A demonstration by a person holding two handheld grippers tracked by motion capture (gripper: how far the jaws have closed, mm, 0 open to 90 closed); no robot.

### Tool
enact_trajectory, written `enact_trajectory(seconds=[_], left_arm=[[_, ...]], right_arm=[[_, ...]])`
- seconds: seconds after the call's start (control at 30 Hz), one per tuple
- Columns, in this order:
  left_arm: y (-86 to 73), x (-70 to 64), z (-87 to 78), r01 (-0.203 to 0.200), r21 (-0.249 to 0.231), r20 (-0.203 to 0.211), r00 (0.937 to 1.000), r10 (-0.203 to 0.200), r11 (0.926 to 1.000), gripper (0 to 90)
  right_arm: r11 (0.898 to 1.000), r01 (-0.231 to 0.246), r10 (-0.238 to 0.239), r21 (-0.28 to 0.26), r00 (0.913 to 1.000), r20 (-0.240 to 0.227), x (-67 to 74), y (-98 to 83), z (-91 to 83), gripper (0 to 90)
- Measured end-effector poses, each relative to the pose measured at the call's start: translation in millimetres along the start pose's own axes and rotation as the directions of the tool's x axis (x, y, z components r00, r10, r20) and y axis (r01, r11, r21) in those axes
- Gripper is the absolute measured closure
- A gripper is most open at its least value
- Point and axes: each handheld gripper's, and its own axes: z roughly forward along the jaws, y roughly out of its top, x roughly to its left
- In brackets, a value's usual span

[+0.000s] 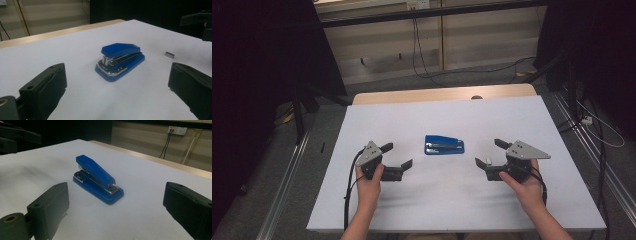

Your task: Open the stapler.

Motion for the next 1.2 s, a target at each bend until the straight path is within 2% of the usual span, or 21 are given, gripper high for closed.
enact_trajectory(seconds=[0.23, 0.47, 0.6, 0.63, 0.7, 0.8, 0.9, 1.0, 1.1, 1.2], left_arm=[[1.6, 0.9, 8.7, 0.005, 0.012, 0.017, 0.9999, -0.005, 0.9999, 1.9], [2.4, 1.1, 9.4, 0.010, 0.005, 0.028, 0.9996, -0.010, 0.9999, 2.0], [5.6, 3.8, 11.9, 0.026, 0.004, 0.007, 0.9996, -0.026, 0.9996, 2.1], [6.7, 4.9, 13.3, 0.020, 0.007, 0.004, 0.9998, -0.020, 0.9998, 2.1], [6.7, 5.1, 17.3, 0.030, 0.008, 0.006, 0.9995, -0.030, 0.9995, 2.1], [4.9, 4.2, 21.4, 0.022, 0.032, 0.016, 0.9996, -0.023, 0.9992, 2.1], [5.8, 3.7, 22.9, 0.014, 0.042, 0.022, 0.9996, -0.015, 0.9990, 2.1], [7.5, 4.4, 24.3, 0.026, 0.041, 0.029, 0.9992, -0.027, 0.9988, 2.1], [7.7, 5.8, 27.4, 0.042, 0.030, 0.027, 0.9987, -0.043, 0.9987, 2.2], [7.0, 8.3, 31.0, 0.050, 0.041, 0.027, 0.9983, -0.051, 0.9979, 2.1]], right_arm=[[1.000, -0.021, 0.021, 0.011, 0.9998, 0.000, 0.0, 4.5, 10.9, 8.6], [0.999, 0.003, -0.003, 0.037, 0.9998, -0.018, 3.2, 10.6, 23.3, 10.4], [0.999, 0.016, -0.015, 0.033, 0.9996, -0.024, 4.9, 16.0, 33.0, 10.3], [0.999, 0.016, -0.015, 0.031, 0.9994, -0.032, 5.0, 17.5, 35.8, 11.8], [1.000, -0.001, 0.002, 0.029, 0.9995, -0.030, 5.6, 19.7, 40.9, 20.5], [1.000, -0.018, 0.019, 0.021, 0.9993, -0.033, 5.8, 21.8, 45.7, 25.4], [0.999, 0.013, -0.012, 0.029, 0.9993, -0.035, 7.9, 25.4, 50.3, 32.9], [0.999, 0.020, -0.019, 0.036, 0.9987, -0.047, 10.8, 28.0, 57.2, 43.6], [0.999, 0.026, -0.023, 0.044, 0.9978, -0.063, 14.5, 28.1, 65.7, 48.6], [0.997, 0.037, -0.032, 0.061, 0.9965, -0.078, 18.4, 26.5, 74.2, 55.1]])
